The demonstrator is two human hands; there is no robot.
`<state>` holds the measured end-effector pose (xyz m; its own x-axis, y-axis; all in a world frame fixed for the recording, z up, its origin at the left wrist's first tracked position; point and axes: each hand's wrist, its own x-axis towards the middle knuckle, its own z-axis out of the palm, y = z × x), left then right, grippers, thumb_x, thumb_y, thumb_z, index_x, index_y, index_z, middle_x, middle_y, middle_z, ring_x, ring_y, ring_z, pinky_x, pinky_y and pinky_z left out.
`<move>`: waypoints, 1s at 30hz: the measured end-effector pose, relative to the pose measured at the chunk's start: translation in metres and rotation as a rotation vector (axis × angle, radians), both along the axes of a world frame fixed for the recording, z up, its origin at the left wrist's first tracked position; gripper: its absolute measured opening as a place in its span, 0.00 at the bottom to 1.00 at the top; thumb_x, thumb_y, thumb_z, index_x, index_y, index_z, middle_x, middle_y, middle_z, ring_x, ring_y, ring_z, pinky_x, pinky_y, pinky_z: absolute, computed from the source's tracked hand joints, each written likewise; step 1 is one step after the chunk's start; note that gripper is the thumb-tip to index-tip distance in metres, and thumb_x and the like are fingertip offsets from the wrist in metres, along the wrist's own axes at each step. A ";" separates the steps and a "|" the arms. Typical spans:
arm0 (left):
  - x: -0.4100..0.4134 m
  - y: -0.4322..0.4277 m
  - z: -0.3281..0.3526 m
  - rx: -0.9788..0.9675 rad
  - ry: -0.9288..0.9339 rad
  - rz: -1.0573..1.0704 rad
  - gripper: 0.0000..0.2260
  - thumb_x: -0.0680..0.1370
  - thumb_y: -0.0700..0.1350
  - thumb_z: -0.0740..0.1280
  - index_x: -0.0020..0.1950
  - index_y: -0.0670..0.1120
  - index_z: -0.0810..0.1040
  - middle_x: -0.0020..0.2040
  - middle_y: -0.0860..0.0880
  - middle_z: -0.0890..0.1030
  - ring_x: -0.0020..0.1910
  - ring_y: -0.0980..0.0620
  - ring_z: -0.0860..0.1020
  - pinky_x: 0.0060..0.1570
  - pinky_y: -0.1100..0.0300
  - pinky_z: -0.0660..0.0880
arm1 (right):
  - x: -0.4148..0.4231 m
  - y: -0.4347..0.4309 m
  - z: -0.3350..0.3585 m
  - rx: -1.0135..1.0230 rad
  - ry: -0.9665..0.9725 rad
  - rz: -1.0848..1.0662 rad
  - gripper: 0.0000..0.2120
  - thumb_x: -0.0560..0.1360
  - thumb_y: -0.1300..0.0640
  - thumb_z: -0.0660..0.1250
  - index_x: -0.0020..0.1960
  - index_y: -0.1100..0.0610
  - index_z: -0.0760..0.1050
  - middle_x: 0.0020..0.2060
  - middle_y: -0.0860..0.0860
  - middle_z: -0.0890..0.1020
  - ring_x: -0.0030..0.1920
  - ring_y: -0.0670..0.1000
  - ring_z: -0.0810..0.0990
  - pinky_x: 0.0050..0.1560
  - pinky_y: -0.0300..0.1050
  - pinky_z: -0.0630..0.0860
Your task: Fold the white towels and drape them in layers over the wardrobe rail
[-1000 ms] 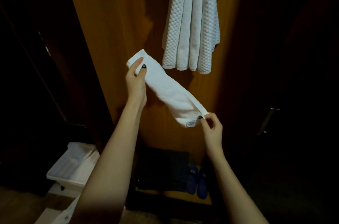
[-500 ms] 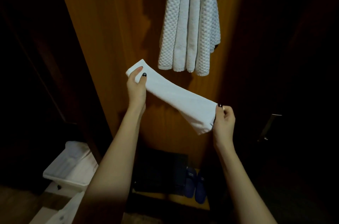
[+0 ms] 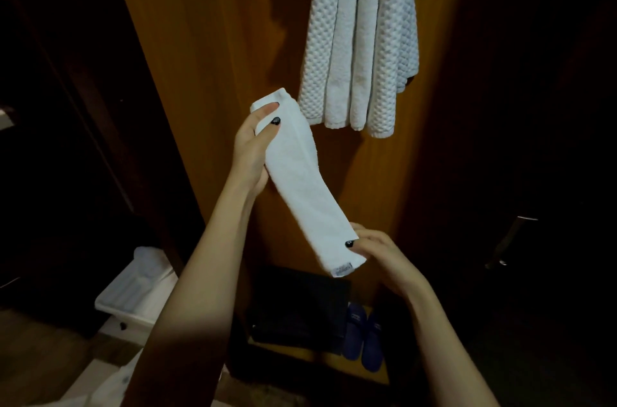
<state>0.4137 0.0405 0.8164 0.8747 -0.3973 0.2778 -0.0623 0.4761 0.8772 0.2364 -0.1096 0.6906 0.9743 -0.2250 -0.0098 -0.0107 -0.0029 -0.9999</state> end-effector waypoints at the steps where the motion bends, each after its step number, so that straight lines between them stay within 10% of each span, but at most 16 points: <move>1: 0.000 0.000 0.001 0.010 -0.013 -0.010 0.10 0.79 0.38 0.65 0.60 0.48 0.78 0.66 0.43 0.75 0.62 0.46 0.77 0.52 0.56 0.79 | 0.003 0.002 -0.001 0.005 0.009 0.034 0.23 0.63 0.50 0.68 0.46 0.70 0.79 0.56 0.48 0.83 0.55 0.47 0.80 0.50 0.37 0.72; 9: 0.007 0.004 0.012 0.107 -0.058 0.091 0.09 0.79 0.41 0.67 0.52 0.53 0.84 0.64 0.45 0.77 0.59 0.47 0.79 0.55 0.52 0.79 | 0.015 0.009 -0.001 0.070 0.046 0.109 0.28 0.62 0.52 0.68 0.53 0.73 0.75 0.46 0.58 0.79 0.48 0.55 0.77 0.45 0.45 0.70; 18: 0.031 0.013 -0.009 0.208 -0.236 0.249 0.15 0.78 0.35 0.66 0.63 0.47 0.79 0.61 0.53 0.80 0.63 0.55 0.77 0.60 0.61 0.75 | 0.004 -0.033 0.021 -0.069 -0.025 -0.306 0.06 0.70 0.54 0.64 0.39 0.57 0.72 0.36 0.52 0.74 0.39 0.51 0.73 0.38 0.44 0.66; 25: 0.035 0.016 -0.009 0.219 -0.070 0.155 0.22 0.75 0.37 0.70 0.67 0.54 0.73 0.60 0.50 0.78 0.55 0.52 0.79 0.45 0.61 0.79 | -0.010 -0.066 0.063 -0.071 -0.135 -0.488 0.10 0.76 0.64 0.69 0.56 0.58 0.73 0.41 0.51 0.81 0.38 0.46 0.80 0.38 0.39 0.77; 30: 0.045 0.018 0.001 0.324 -0.155 0.121 0.19 0.75 0.40 0.71 0.65 0.52 0.75 0.49 0.53 0.82 0.41 0.55 0.79 0.28 0.65 0.71 | -0.023 -0.092 0.089 -0.224 0.033 -0.258 0.06 0.74 0.61 0.71 0.45 0.64 0.80 0.38 0.55 0.80 0.42 0.54 0.77 0.47 0.50 0.71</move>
<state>0.4584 0.0582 0.8172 0.8780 -0.3829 0.2871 -0.2447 0.1563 0.9569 0.2137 -0.2019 0.7797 0.8852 -0.4638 0.0374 -0.0719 -0.2158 -0.9738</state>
